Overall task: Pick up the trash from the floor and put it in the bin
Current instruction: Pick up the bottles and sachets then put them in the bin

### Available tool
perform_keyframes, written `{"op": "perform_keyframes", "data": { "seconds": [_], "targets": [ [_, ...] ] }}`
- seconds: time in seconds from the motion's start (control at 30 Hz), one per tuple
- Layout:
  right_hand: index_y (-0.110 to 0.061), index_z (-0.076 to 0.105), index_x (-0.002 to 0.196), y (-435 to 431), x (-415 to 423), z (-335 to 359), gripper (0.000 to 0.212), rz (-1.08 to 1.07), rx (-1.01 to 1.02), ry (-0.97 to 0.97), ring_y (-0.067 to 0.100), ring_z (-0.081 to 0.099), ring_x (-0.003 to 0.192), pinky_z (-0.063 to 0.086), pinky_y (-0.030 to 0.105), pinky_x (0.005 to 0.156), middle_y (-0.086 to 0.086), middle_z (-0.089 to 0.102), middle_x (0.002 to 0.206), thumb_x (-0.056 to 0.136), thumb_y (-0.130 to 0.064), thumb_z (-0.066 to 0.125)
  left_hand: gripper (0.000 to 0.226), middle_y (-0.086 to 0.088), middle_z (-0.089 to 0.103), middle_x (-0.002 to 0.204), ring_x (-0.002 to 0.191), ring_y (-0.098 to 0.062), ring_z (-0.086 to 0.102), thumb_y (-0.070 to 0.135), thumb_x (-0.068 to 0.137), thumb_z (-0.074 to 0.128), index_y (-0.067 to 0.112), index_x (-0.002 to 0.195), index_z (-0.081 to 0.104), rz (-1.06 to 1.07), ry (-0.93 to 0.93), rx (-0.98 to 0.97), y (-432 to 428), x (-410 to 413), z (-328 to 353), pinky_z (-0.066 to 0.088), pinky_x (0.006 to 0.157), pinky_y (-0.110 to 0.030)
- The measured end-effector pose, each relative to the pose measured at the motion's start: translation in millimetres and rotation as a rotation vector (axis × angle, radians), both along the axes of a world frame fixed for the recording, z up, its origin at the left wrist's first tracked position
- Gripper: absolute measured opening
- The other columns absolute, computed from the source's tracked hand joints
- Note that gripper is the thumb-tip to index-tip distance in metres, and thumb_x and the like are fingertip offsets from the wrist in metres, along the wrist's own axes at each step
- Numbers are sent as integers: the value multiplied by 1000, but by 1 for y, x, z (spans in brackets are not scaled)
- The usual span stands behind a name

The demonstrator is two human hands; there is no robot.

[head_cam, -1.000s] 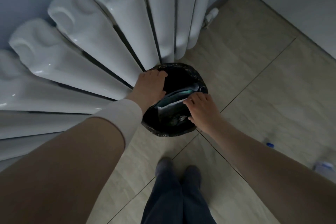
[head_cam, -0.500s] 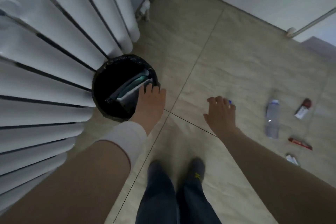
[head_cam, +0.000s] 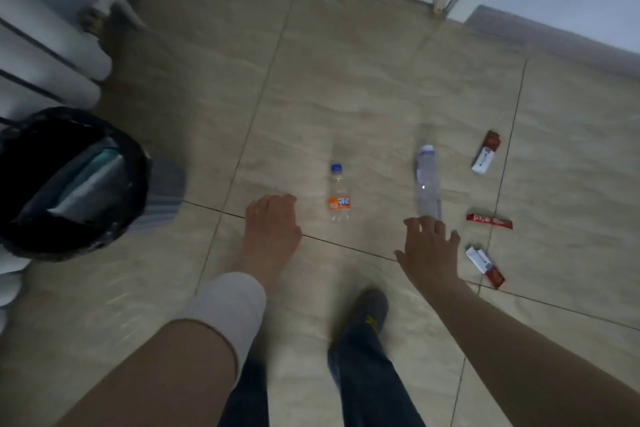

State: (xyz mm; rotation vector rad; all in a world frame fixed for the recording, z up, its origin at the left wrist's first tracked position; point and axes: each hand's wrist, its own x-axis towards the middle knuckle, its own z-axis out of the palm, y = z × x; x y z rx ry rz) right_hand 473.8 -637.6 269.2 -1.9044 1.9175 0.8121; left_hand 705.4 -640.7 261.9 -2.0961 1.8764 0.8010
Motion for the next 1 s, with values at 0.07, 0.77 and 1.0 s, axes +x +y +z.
{"op": "perform_keyframes", "data": {
  "seconds": [0.07,0.77,1.0],
  "targets": [
    [-16,37,133,0,-27,-20,52,0,28,-13,26,39,127,27,50,110,7,42,136,87,-32,55,53,-6,55,131,126,-25,47,31,86,56,16,135,42,106,5,78,-2,-27,-18,32,105,-35],
    [-8,31,139,-93,-179,-278,86,-534,-205,-196,36,42,123,39,49,97,17,41,136,74,-50,67,110,-22,29,144,135,-37,28,50,59,80,16,143,19,1030,161,213,-94,-157,-322,26,111,-41],
    [-5,17,144,-127,-187,-320,104,-684,-186,-246,35,36,127,38,47,99,19,35,139,71,-61,65,79,-23,38,137,125,-39,42,29,69,75,6,133,35,934,143,218,-92,-149,-342,38,103,-40]
  ]
}}
